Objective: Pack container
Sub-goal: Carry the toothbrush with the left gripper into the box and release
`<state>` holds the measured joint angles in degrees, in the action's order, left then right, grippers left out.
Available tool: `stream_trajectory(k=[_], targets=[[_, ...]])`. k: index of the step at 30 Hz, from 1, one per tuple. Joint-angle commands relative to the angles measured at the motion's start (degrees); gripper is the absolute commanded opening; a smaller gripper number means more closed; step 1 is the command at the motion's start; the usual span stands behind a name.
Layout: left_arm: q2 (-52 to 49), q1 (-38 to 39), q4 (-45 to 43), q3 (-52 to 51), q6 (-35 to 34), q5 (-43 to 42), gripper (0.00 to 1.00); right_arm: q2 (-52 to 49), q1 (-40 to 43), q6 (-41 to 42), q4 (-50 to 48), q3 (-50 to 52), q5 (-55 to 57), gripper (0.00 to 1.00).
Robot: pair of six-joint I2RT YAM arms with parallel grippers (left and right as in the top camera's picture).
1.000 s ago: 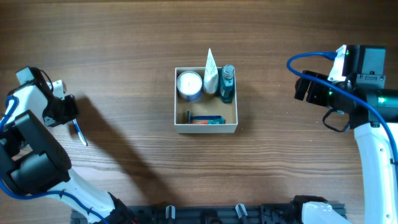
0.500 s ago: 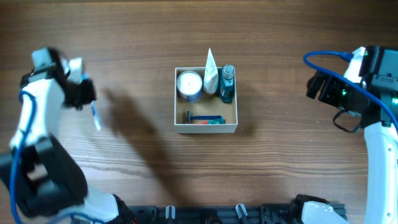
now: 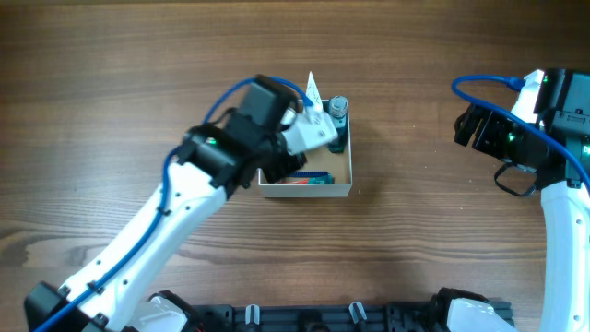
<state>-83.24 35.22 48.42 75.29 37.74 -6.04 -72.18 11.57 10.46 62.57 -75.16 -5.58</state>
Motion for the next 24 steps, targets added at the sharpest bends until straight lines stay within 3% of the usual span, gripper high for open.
stream_trajectory(k=[1, 11, 24], targets=[[-3.1, 2.1, 0.3, 0.0, 3.9, 0.5, 0.04, -0.8, 0.2, 0.6, -0.1, -0.2, -0.9, 1.0], [-12.1, 2.2, -1.6, 0.0, 8.6, 0.5, 0.04, -0.8, 0.2, 0.6, 0.1, -0.2, -0.9, 1.0], [-13.1, 3.3, -4.8, 0.1, 10.1, 0.7, 0.04, -0.8, 0.2, 0.6, 0.0, -0.2, -0.9, 1.0]])
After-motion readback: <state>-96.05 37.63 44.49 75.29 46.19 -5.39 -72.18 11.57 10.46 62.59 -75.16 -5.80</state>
